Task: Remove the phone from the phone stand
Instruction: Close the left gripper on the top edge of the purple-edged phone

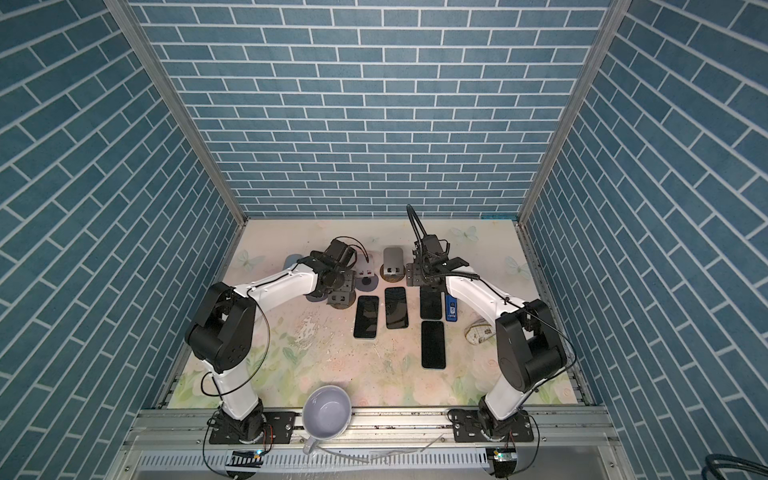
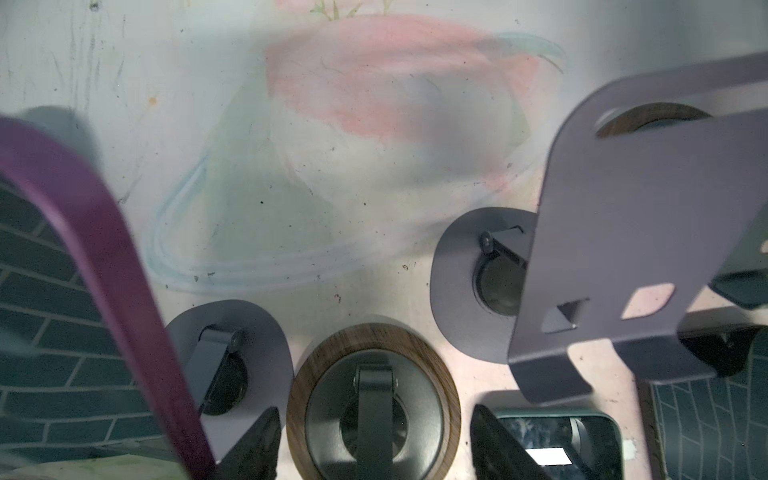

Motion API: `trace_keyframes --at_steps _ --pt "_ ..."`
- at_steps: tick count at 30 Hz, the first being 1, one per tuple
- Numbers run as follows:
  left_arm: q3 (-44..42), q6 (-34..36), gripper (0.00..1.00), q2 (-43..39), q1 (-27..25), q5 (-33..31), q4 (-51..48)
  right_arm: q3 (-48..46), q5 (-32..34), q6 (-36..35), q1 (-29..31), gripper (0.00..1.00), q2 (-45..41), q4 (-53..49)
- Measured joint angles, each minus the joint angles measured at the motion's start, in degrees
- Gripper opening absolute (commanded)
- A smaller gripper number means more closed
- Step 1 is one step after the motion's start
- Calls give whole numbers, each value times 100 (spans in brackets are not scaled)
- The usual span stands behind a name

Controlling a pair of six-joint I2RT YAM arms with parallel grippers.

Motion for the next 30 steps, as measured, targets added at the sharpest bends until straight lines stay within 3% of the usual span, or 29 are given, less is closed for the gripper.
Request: trace_keyframes --at_steps 8,30 --pt "-37 -37 94 -39 -2 133 46 0 -2 0 0 88 -28 0" --pt "-337 92 96 -1099 -2 96 111 -9 0 2 0 88 -170 17"
